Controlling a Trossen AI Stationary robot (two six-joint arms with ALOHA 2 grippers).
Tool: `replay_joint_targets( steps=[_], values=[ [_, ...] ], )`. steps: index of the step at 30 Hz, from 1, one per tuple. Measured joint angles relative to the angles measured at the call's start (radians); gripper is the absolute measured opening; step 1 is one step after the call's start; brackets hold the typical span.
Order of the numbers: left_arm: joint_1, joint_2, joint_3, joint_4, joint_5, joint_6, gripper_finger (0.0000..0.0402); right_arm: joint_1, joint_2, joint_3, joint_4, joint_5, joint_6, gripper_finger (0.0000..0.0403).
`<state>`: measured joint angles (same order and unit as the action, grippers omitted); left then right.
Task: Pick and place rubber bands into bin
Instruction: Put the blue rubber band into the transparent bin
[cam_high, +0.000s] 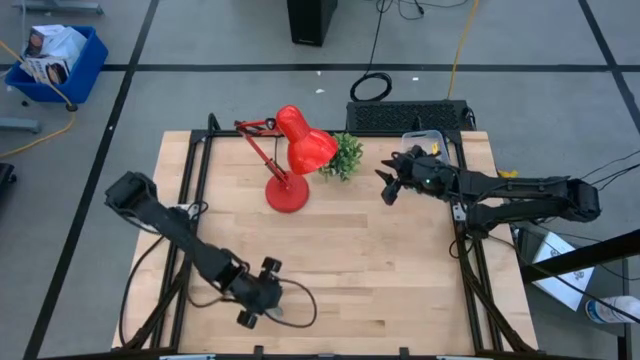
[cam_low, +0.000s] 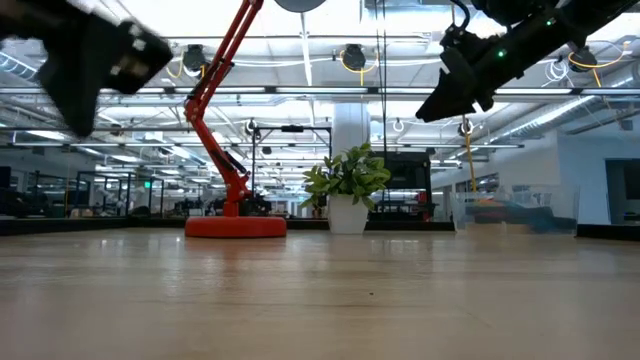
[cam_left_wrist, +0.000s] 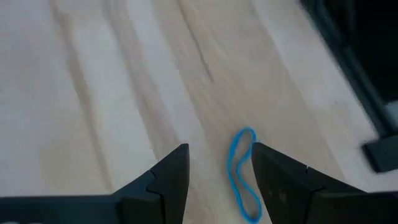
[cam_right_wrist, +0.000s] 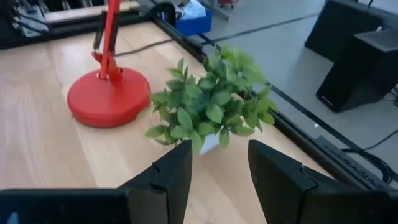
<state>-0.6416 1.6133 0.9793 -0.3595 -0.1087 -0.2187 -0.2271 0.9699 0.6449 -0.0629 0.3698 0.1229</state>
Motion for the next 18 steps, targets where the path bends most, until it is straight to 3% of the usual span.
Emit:
replay_joint_targets(
  steps=[5, 18],
  values=[
    [-0.017, 0.087, 0.001, 0.064, 0.053, -0.046, 0.0181, 0.0, 0.0, 0.0, 0.059, -0.004, -0.009, 0.0151],
    [-0.021, 0.246, 0.007, 0.041, 0.086, -0.134, 0.0179, 0.001, -0.001, 0.0, 0.096, -0.008, -0.013, 0.0147]
  ],
)
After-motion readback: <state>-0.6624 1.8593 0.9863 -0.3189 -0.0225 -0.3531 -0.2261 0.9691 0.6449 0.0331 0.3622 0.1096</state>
